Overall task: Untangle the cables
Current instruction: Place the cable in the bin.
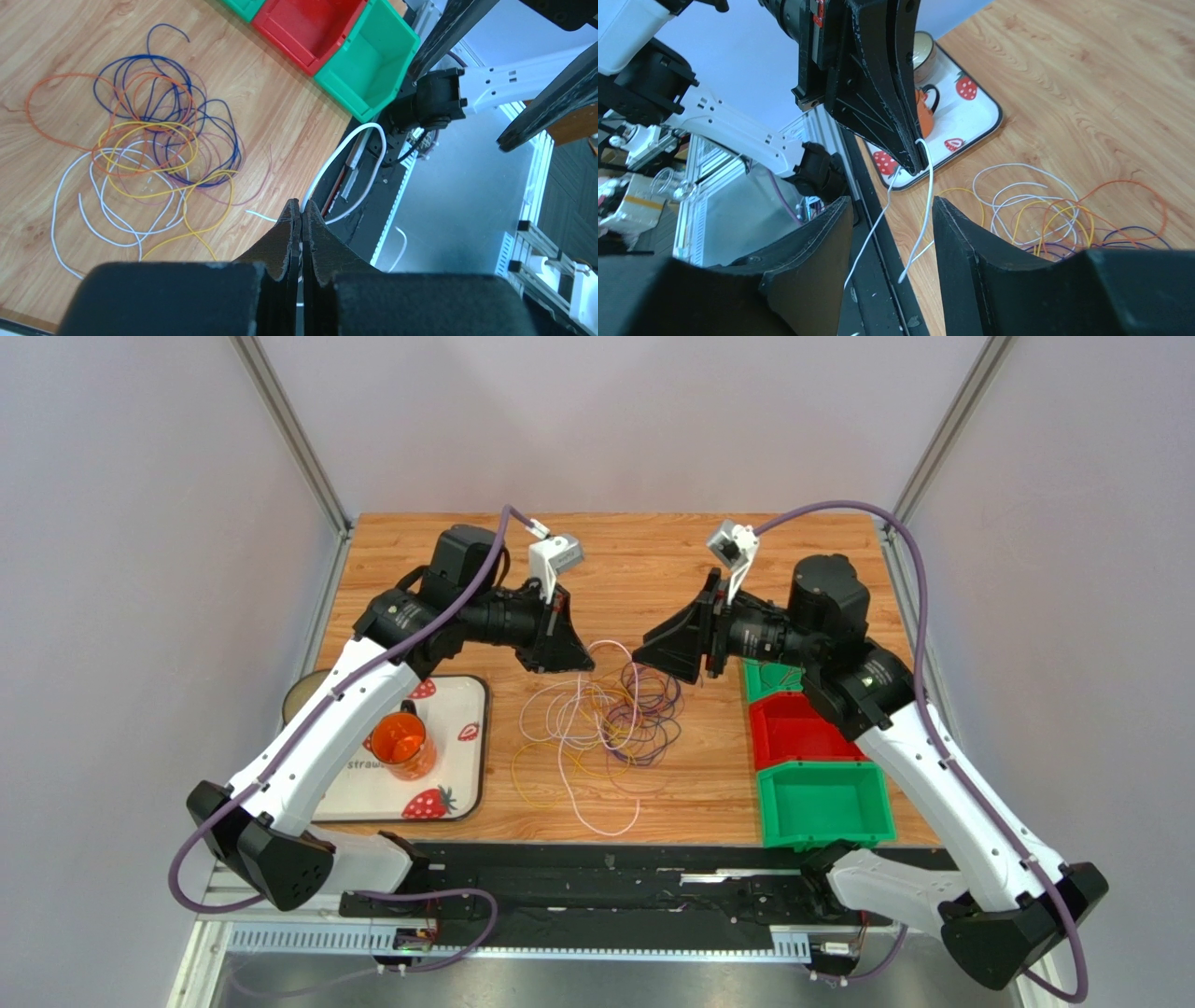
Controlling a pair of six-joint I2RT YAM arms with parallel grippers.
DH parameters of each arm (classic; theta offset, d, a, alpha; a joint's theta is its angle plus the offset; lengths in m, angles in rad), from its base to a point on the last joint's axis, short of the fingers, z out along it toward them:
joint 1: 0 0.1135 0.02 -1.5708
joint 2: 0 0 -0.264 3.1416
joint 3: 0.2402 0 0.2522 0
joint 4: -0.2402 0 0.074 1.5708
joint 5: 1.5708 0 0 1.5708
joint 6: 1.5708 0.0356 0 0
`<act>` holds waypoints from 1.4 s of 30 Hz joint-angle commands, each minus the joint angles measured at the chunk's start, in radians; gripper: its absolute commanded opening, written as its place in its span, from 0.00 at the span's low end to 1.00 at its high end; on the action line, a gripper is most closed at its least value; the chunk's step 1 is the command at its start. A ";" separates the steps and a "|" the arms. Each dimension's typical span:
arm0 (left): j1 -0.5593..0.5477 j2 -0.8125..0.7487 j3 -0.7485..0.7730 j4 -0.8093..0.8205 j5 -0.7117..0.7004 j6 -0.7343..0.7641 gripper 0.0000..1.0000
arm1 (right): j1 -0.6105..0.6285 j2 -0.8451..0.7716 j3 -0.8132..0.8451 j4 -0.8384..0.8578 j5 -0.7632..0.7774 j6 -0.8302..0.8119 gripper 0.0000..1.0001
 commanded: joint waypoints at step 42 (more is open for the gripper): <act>-0.036 -0.053 -0.033 0.036 0.076 0.046 0.00 | 0.154 0.082 0.030 0.020 0.207 -0.062 0.41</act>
